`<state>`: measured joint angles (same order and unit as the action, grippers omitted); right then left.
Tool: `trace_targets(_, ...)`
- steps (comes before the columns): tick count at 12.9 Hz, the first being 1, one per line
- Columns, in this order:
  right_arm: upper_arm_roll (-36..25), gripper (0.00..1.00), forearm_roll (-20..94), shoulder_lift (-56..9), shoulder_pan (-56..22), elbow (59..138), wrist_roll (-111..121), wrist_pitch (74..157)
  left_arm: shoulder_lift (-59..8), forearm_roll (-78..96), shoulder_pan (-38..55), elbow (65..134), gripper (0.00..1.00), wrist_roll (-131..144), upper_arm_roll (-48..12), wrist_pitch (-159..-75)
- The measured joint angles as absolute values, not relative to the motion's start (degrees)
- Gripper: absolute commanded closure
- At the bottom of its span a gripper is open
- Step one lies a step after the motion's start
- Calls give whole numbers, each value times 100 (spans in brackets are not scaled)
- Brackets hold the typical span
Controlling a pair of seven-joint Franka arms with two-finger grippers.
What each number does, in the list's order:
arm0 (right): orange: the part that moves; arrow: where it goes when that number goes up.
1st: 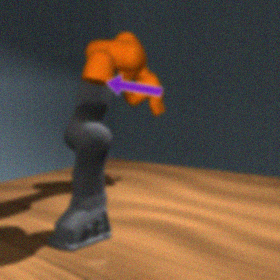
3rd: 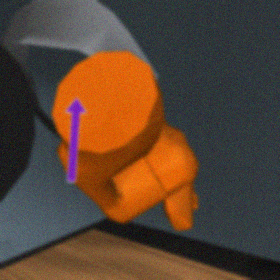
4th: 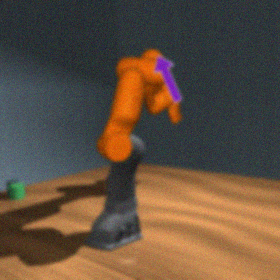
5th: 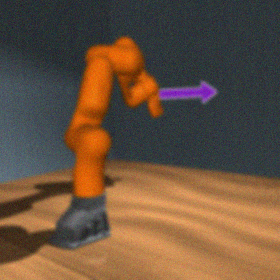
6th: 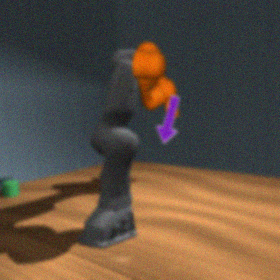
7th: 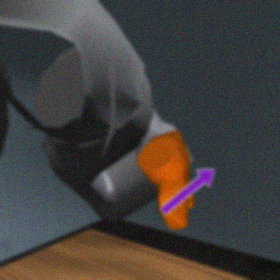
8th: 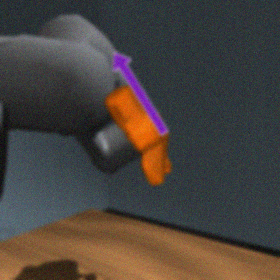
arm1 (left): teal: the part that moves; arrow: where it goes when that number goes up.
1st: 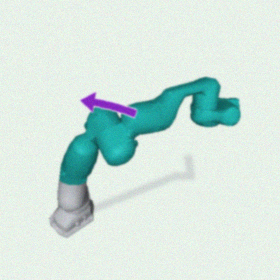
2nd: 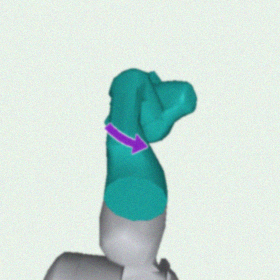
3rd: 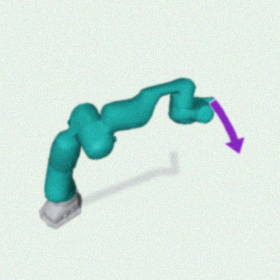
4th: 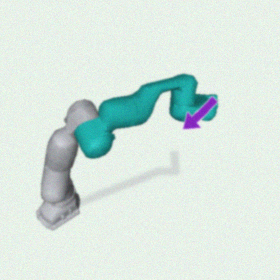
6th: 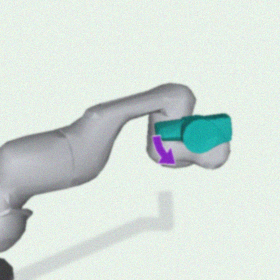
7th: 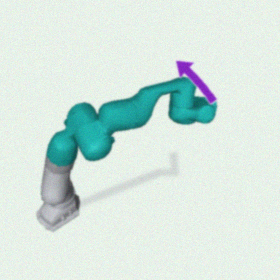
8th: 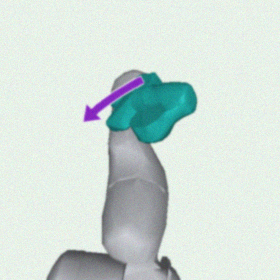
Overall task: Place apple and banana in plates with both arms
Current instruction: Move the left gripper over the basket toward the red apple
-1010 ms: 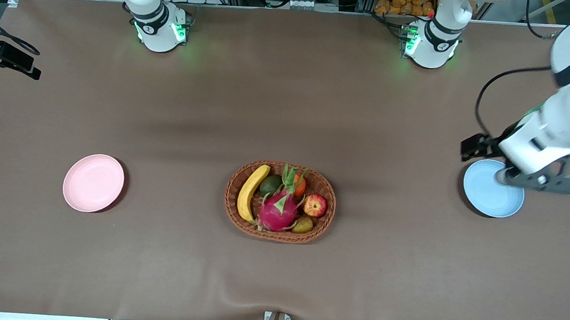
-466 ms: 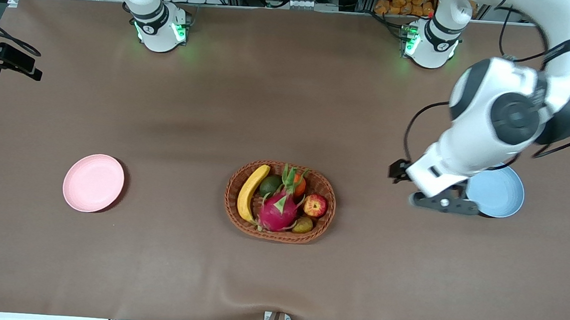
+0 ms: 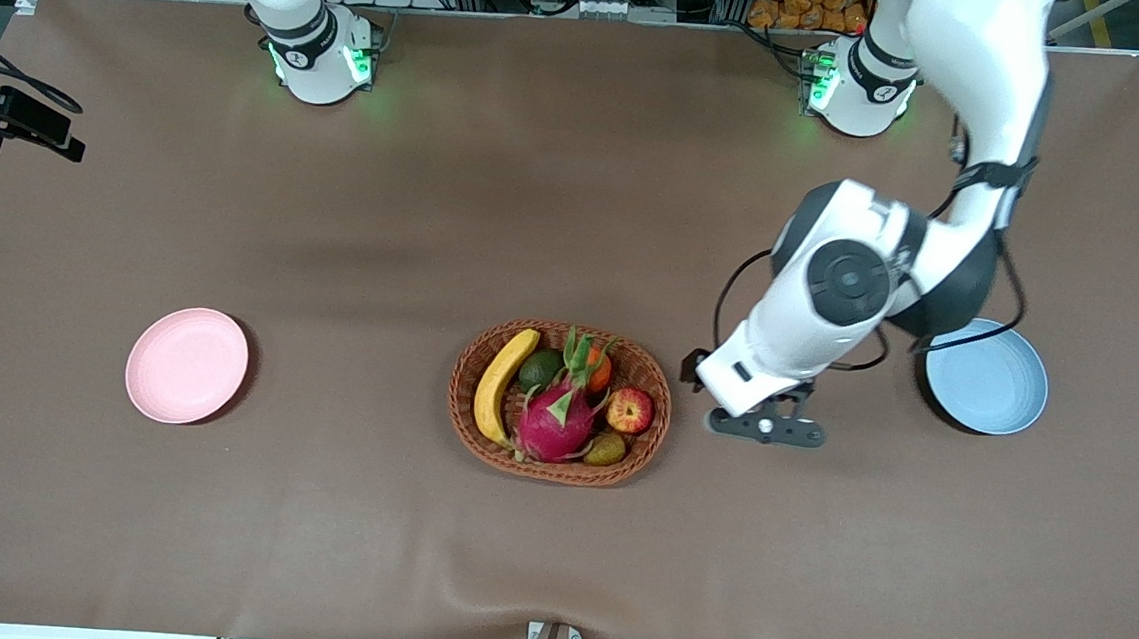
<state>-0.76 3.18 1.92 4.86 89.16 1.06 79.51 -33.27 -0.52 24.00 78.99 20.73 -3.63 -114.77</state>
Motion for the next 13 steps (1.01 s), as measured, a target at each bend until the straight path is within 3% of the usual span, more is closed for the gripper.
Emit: trace_targets(13, -75, 0, 318, 178, 486, 8916, 108, 7951, -4418, -52, 2909, 7848, 0, 2490, -381, -12964)
